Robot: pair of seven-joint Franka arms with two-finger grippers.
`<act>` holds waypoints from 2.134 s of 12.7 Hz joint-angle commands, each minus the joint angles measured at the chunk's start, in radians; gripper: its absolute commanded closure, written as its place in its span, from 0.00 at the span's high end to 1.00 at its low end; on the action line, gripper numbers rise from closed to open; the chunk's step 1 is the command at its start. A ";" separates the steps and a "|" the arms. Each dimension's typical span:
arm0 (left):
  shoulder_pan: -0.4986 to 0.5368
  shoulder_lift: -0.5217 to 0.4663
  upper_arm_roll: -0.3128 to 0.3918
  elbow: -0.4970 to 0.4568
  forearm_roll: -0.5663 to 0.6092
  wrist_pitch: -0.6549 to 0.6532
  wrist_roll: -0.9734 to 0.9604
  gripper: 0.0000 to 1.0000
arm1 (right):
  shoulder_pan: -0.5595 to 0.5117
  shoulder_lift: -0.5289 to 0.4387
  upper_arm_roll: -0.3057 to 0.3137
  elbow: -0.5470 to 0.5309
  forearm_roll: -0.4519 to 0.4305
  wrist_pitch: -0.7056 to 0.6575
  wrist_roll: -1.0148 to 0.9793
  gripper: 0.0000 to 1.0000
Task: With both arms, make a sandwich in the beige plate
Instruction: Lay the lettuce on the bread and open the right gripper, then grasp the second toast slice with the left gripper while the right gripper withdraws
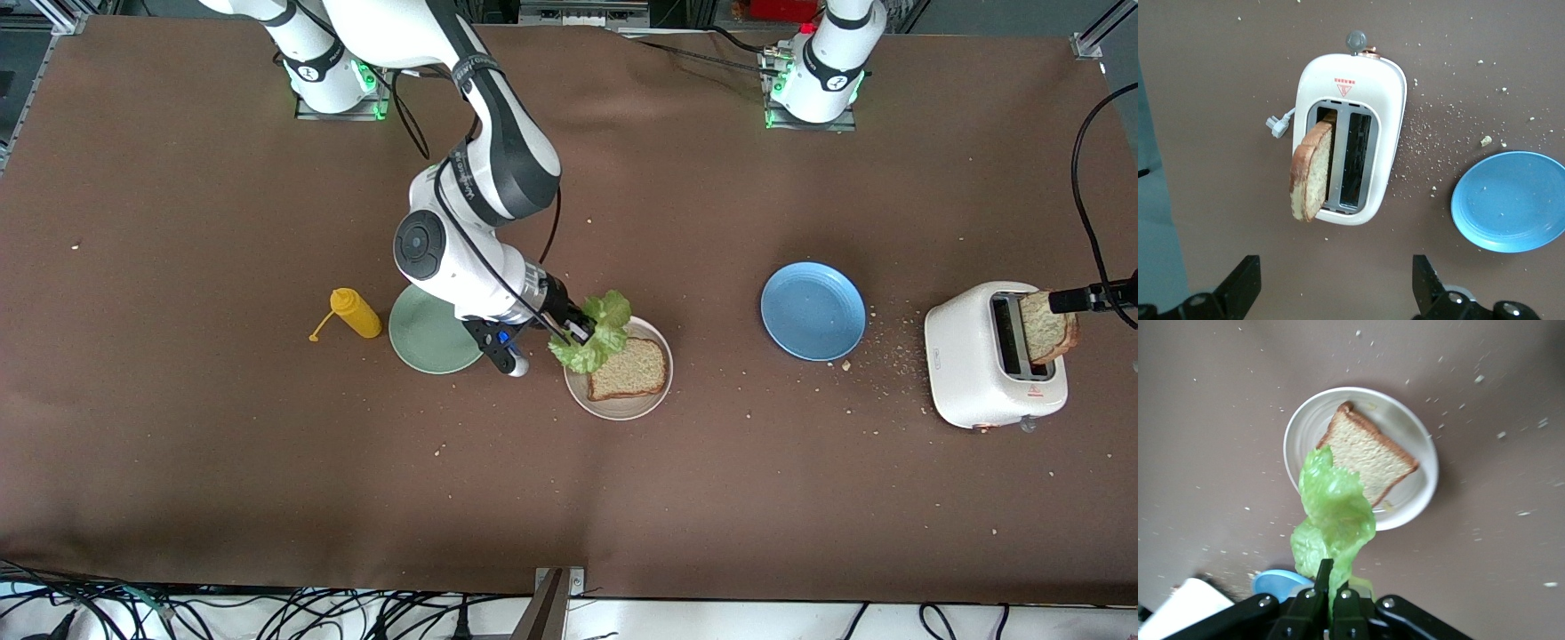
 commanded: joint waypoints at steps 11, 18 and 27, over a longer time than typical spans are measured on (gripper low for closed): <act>0.103 0.144 -0.004 -0.126 0.021 0.145 0.262 0.00 | -0.001 0.155 0.149 -0.021 0.118 0.398 0.049 0.00; 0.086 0.114 -0.011 0.099 0.039 -0.118 0.273 0.00 | 0.033 0.113 0.141 -0.083 0.039 0.373 0.050 1.00; -0.041 0.149 -0.013 0.261 -0.467 -0.378 0.214 0.00 | 0.032 -0.051 -0.027 -0.081 -0.357 -0.145 0.020 1.00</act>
